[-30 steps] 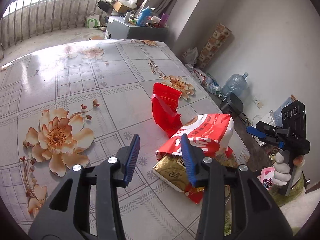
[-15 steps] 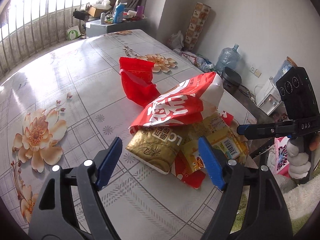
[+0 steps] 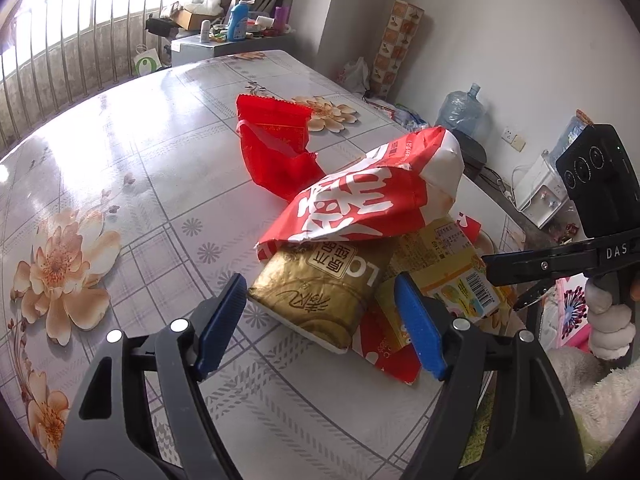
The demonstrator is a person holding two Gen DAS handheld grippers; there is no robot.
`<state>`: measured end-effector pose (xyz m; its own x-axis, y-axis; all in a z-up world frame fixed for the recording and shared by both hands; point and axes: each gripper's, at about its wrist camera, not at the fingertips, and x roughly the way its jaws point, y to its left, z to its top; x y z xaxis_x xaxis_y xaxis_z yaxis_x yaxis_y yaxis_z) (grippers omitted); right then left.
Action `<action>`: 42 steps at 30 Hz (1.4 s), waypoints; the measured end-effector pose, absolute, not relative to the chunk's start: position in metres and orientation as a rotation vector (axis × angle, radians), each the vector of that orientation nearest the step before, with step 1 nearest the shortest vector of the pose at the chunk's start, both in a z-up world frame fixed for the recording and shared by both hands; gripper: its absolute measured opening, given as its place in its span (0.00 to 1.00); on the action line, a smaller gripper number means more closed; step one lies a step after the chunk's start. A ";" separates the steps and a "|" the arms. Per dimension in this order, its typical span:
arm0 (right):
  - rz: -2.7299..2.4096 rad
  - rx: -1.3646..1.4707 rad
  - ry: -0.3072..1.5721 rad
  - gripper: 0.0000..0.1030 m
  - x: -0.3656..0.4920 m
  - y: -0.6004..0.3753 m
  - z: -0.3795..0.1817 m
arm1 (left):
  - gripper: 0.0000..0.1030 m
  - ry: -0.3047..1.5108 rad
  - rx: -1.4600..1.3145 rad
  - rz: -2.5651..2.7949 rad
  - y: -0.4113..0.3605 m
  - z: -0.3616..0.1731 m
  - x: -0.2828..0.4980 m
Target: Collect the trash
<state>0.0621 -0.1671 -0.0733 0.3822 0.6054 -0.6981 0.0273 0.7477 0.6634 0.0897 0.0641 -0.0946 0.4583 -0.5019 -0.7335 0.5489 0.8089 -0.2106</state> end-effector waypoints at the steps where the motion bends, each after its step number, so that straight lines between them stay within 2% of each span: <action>1: 0.404 0.656 1.136 0.36 0.063 -0.166 -0.074 | 0.65 0.880 0.066 -0.645 0.064 -0.095 0.090; 3: 0.403 0.658 1.142 0.36 0.063 -0.166 -0.075 | 0.61 0.880 0.074 -0.639 0.063 -0.095 0.090; 7: 0.403 0.658 1.144 0.34 0.064 -0.164 -0.077 | 0.60 0.880 0.079 -0.643 0.063 -0.094 0.089; 15: 0.402 0.681 1.140 0.22 0.063 -0.168 -0.075 | 0.59 0.874 0.092 -0.629 0.064 -0.090 0.083; 24: 0.423 0.713 1.104 0.14 0.057 -0.175 -0.070 | 0.59 0.869 0.046 -0.632 0.070 -0.083 0.070; 42: 0.412 0.818 1.016 0.11 0.029 -0.217 -0.064 | 0.58 0.869 -0.035 -0.668 0.082 -0.062 0.051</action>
